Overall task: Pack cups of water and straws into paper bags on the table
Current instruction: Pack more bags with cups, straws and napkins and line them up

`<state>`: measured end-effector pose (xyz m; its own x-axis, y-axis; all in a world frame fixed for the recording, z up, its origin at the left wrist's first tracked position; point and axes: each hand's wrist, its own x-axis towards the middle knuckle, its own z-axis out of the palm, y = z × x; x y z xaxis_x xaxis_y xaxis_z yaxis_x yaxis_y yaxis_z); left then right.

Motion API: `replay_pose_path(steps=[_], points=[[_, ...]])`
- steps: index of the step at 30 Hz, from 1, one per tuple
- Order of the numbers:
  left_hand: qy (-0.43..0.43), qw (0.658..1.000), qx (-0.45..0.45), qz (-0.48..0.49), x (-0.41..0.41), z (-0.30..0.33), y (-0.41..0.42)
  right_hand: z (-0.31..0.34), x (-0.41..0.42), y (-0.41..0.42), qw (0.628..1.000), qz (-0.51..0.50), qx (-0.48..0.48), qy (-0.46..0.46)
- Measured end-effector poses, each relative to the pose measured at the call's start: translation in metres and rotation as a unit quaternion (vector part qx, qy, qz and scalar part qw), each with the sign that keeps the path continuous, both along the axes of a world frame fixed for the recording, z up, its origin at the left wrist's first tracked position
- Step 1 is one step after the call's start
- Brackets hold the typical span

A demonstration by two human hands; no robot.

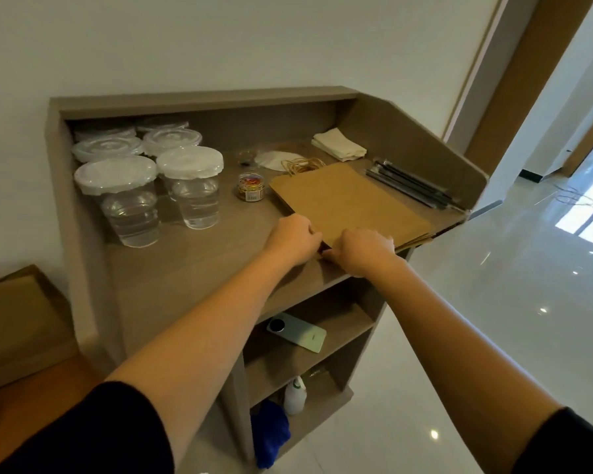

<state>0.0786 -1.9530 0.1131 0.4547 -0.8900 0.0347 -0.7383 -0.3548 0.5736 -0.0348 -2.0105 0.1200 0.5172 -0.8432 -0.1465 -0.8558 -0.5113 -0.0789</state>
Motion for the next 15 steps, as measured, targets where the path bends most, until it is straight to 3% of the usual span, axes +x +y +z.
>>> replay_pose_path(steps=[2, 4, 6, 9, 11, 15], points=[[0.076, 0.995, -0.025, 0.059, -0.005, -0.002, -0.002, 0.006, -0.006, 0.01, 1.0, 0.022, 0.002, -0.001], [0.205, 0.968, -0.053, 0.137, -0.01, -0.002, 0.0, 0.012, -0.015, 0.022, 0.999, 0.046, -0.02, -0.008], [0.322, 0.924, -0.083, 0.187, -0.014, -0.002, 0.006, 0.016, -0.024, 0.037, 0.996, 0.073, -0.052, -0.017], [0.49, 0.827, -0.164, 0.219, -0.016, -0.001, 0.015, 0.014, -0.037, 0.061, 0.989, 0.125, -0.073, -0.022], [0.517, 0.791, -0.212, 0.247, -0.017, -0.002, 0.024, 0.008, -0.046, 0.073, 0.985, 0.156, -0.074, -0.021], [0.462, 0.812, -0.254, 0.251, -0.032, -0.01, 0.053, 0.003, -0.057, 0.08, 0.981, 0.162, 0.048, -0.093]])
